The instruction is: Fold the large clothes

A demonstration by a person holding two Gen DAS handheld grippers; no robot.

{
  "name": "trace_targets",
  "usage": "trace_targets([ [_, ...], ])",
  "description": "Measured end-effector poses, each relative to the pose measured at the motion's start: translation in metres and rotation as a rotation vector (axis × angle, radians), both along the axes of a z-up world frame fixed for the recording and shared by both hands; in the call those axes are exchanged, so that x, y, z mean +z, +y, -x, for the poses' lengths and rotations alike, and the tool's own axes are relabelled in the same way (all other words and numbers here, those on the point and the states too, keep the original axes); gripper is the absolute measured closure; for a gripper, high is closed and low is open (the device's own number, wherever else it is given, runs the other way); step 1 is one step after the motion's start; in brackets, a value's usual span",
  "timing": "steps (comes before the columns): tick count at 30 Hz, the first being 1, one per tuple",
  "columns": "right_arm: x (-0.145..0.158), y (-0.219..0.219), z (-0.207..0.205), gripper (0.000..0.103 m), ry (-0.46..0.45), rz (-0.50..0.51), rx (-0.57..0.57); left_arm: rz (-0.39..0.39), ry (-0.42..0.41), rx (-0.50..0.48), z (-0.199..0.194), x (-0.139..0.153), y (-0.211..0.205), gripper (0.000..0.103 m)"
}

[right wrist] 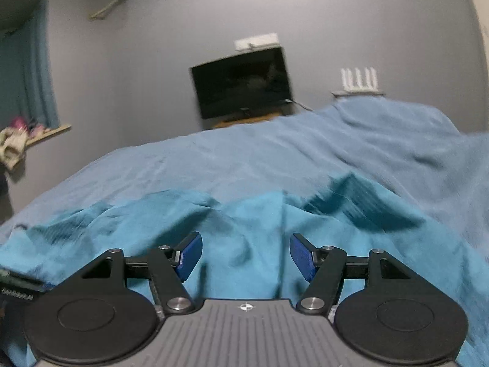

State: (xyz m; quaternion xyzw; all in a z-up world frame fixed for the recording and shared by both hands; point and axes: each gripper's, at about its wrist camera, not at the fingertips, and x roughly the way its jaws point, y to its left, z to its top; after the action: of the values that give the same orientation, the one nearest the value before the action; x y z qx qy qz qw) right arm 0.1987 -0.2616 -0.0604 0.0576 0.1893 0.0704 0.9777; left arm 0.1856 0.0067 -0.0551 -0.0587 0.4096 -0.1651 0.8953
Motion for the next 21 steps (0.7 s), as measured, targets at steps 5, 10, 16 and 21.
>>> trace_targets([
  [5, 0.010, 0.025, 0.000, 0.032, -0.056, 0.136, 0.100, -0.141, -0.185, 0.128, 0.016, 0.036, 0.012, 0.031],
  [10, 0.016, 0.055, -0.004, 0.031, -0.083, 0.234, 0.179, -0.118, -0.297, 0.130, 0.013, 0.041, 0.002, 0.023],
  [16, -0.003, 0.078, -0.024, 0.024, 0.051, 0.322, 0.239, -0.209, -0.294, 0.013, -0.002, 0.007, -0.034, 0.023],
  [21, -0.034, 0.082, -0.041, 0.022, 0.172, 0.403, 0.246, -0.320, -0.168, -0.015, -0.023, -0.027, -0.050, 0.011],
])
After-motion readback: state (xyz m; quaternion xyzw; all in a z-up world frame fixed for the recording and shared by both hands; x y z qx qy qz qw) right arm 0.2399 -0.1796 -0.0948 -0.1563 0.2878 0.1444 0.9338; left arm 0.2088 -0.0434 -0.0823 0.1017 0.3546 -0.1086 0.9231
